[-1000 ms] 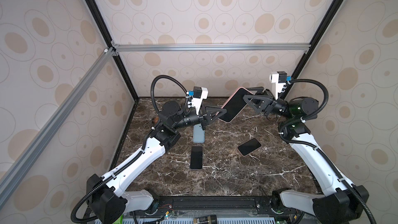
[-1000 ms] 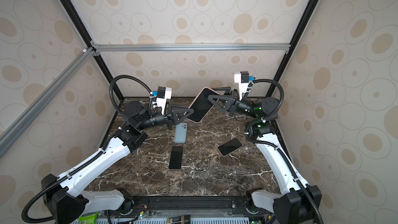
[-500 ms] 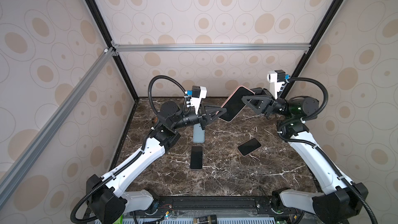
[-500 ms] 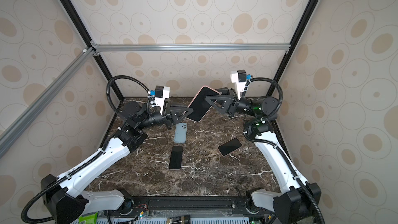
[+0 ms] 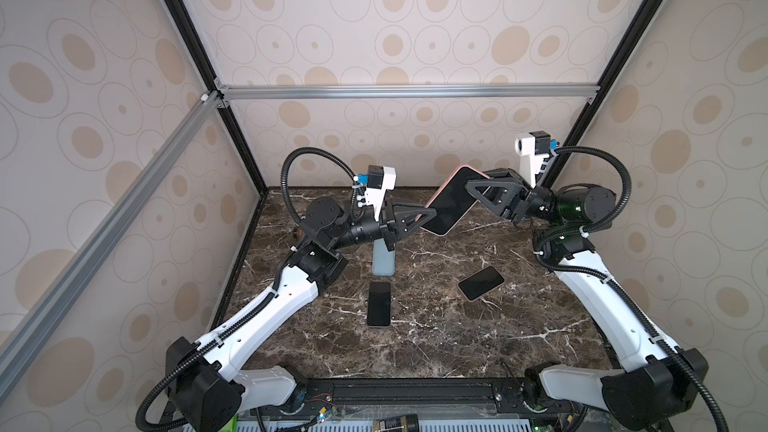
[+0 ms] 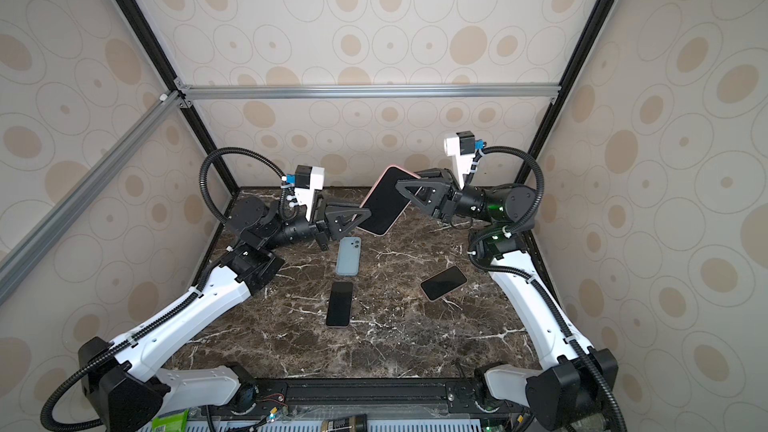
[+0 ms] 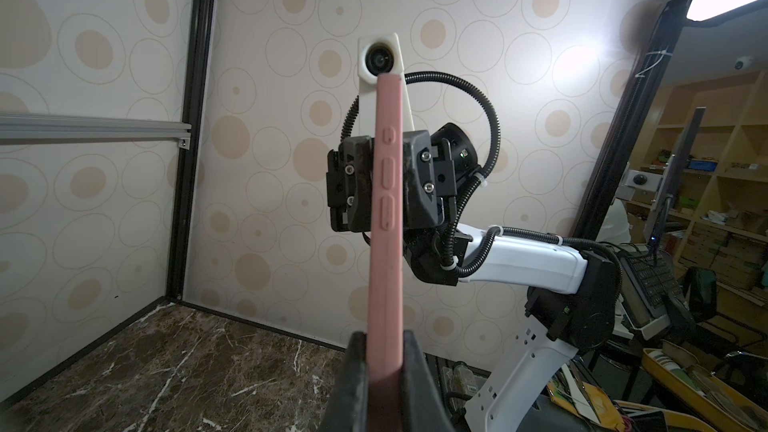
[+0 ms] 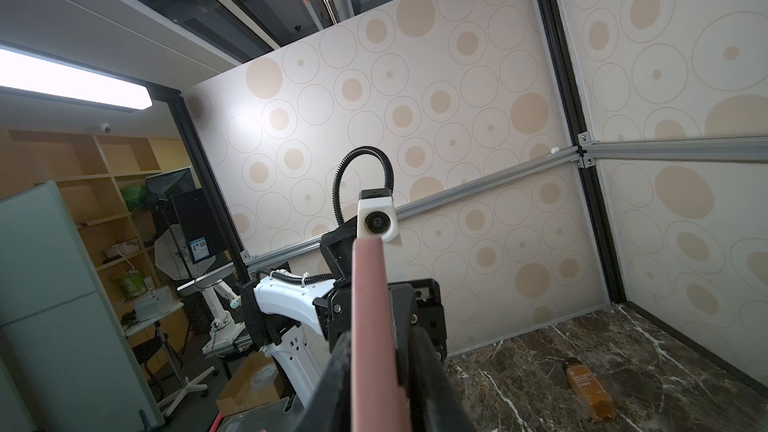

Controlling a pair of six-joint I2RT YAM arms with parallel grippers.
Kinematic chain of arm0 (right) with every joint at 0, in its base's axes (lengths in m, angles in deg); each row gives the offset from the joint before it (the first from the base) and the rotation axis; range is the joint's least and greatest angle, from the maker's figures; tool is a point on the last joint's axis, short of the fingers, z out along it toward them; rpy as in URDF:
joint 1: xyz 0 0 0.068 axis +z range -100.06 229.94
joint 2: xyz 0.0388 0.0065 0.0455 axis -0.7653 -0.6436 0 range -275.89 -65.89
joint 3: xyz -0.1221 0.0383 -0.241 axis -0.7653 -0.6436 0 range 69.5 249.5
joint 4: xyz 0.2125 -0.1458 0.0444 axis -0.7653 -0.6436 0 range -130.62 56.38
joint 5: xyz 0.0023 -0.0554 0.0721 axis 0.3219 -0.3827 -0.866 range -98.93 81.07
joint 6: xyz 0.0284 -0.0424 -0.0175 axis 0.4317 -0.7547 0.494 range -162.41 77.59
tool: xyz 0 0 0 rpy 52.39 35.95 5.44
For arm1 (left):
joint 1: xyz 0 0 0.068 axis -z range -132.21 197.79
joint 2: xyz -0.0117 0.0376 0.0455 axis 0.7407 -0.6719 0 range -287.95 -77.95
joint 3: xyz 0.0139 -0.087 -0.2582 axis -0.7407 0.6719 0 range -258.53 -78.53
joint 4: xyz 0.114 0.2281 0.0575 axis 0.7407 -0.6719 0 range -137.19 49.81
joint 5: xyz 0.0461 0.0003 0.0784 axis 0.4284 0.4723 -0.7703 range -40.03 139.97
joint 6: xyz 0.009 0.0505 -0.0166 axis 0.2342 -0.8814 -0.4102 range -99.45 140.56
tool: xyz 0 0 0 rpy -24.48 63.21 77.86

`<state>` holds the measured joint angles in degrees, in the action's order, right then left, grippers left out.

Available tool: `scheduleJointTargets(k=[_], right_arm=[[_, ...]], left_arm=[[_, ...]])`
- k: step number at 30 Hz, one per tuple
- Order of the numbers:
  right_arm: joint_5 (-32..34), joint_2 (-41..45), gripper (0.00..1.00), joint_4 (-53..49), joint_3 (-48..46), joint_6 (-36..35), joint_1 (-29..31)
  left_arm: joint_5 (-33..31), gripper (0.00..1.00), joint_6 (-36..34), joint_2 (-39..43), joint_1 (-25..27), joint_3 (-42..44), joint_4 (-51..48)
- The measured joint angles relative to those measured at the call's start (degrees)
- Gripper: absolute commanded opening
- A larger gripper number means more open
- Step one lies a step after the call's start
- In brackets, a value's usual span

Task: Take the phone out of the phone case

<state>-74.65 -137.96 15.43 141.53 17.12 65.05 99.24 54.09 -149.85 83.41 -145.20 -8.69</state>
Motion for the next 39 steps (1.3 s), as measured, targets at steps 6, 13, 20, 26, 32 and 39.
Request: scheduleJointTargets(k=[6,13,20,26,32,39], right_arm=[[-0.7,0.0,0.13,-1.7,1.0,-3.3,0.3],[-1.0,0.2,0.12,-8.1,3.1,-4.5,1.6],[-0.9,0.9,0.12,-11.6,3.8,-6.7,2.7],[-0.3,0.9,0.11,-12.7,3.8,-7.4,3.0],[1.0,1.6,0.11,-14.0,3.8,-9.1,3.1],[1.3,2.2,0.24,-14.1,3.2,-12.8,3.3]], left_arm=[[0.6,0.21,1.2,0.5,-0.1,0.2,-0.2],[3.2,0.32,-0.1,0.6,-0.7,0.2,-0.5],[5.0,0.33,-0.6,0.9,-0.7,0.2,-0.8],[5.9,0.31,-1.0,0.9,-0.7,0.4,-1.4],[6.9,0.21,-1.5,0.9,-0.7,0.9,-2.3],[7.0,0.04,-1.2,0.9,-0.8,0.9,-3.6]])
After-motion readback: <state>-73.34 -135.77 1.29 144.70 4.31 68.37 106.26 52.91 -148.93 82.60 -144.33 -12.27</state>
